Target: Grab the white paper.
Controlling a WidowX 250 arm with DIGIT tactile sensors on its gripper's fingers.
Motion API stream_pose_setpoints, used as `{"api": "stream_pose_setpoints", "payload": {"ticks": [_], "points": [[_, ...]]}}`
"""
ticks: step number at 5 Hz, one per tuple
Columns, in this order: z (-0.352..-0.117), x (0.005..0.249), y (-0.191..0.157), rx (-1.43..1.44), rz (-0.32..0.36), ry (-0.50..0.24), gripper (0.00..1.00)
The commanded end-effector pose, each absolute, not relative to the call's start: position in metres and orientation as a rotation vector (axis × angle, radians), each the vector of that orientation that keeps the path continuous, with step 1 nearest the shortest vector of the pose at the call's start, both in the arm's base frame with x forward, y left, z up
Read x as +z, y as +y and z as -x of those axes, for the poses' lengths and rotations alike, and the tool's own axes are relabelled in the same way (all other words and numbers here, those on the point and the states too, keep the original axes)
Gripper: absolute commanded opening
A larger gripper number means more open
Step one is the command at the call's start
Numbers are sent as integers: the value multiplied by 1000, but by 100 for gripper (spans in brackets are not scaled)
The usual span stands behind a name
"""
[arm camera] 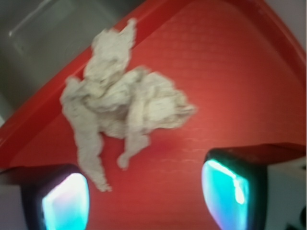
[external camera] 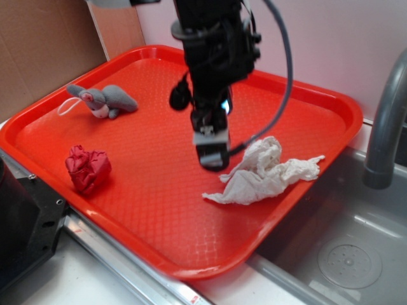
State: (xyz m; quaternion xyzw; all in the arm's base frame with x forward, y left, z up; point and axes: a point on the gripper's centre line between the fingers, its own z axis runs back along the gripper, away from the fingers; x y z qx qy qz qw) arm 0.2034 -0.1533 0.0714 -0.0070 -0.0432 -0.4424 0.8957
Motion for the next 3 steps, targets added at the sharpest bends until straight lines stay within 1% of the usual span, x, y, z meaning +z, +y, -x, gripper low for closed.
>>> {"api": "stream_pose_setpoints", "payload": {"ticks": [1,2,3], "points": [[-190,57,-183,-1111,70,-24,100],[-193,58,-175,-1028,39,-10,100],[-199,59,-164,-933,33,-17,100]]}}
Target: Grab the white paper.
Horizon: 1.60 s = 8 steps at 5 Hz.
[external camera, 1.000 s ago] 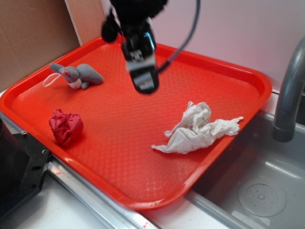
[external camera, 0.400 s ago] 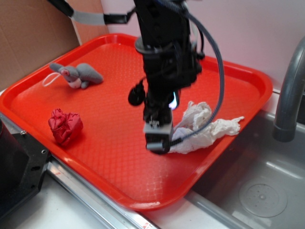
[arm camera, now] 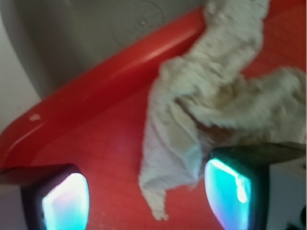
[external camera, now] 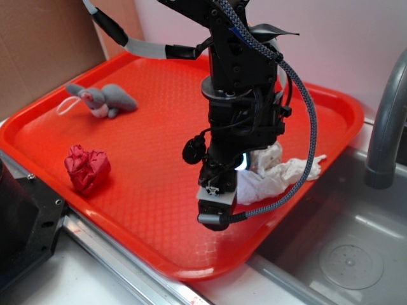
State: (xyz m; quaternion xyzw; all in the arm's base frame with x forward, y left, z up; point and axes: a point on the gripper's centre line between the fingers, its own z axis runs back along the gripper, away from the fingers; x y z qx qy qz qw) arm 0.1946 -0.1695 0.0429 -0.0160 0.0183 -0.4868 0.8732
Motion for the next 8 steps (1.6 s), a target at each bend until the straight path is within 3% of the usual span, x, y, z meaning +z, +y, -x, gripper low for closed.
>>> {"api": "stream_pose_setpoints", "payload": {"ticks": [1,3,4,7,8], "points": [[-201,57,-160,-897,13,-27,100],[-195,46,-175,-1005,3,32,100],[-201,40,-166,-1001,-22,-1,0],[-208,36,-174,-962,16,16,0],[-209,35,-175,-943,-1,26,0]]}}
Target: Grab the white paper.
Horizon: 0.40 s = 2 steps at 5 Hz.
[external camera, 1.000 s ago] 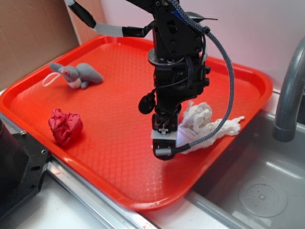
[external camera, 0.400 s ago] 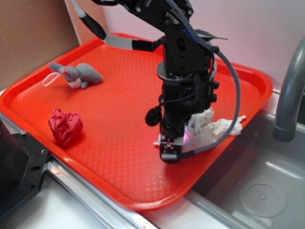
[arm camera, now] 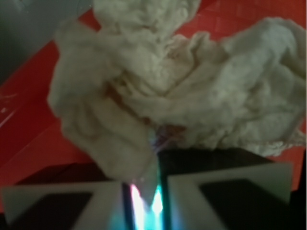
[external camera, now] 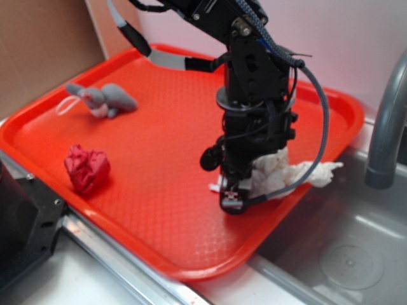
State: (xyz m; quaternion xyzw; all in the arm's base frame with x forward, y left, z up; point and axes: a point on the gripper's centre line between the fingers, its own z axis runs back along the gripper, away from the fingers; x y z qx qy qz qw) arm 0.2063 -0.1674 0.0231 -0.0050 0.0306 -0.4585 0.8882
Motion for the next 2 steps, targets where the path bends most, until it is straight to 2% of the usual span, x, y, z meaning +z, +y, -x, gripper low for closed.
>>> {"api": "stream_pose_setpoints", "payload": {"ticks": [1,2], "points": [[-221,35,-165,-739,-59,-13,0],[-229,86,-112,-488,-65,-107,0]]}}
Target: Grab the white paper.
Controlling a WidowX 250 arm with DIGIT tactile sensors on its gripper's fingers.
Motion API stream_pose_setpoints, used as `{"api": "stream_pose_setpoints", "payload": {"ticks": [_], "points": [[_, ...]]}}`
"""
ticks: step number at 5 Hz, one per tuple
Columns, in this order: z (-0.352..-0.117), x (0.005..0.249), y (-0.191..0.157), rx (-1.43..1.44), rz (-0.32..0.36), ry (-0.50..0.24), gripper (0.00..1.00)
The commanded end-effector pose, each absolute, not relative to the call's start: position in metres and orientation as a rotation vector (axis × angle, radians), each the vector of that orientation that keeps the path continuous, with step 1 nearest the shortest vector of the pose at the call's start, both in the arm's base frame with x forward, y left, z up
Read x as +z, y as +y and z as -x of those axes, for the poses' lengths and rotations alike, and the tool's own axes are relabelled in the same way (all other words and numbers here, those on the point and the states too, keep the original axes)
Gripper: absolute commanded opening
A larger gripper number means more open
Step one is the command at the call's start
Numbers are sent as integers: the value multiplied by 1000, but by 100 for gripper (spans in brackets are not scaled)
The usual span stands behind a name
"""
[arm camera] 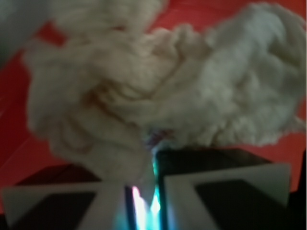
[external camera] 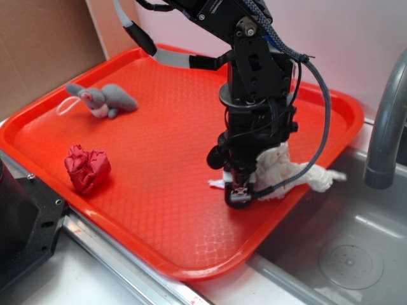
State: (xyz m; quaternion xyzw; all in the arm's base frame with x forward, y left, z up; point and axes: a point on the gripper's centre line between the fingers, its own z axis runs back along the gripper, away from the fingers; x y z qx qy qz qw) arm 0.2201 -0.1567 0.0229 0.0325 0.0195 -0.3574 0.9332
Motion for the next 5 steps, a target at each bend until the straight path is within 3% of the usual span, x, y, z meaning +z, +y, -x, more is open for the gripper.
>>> {"api": "stream_pose_setpoints", "payload": {"ticks": [1,2,4,5], "points": [[-234,132,-56,-233,-5,-148,0],[-208,181,-20,17,-11,-151,0],[-170,282,-13,269,-2,-97,0],[-153,319,-17,303,-56,-64,0]]}}
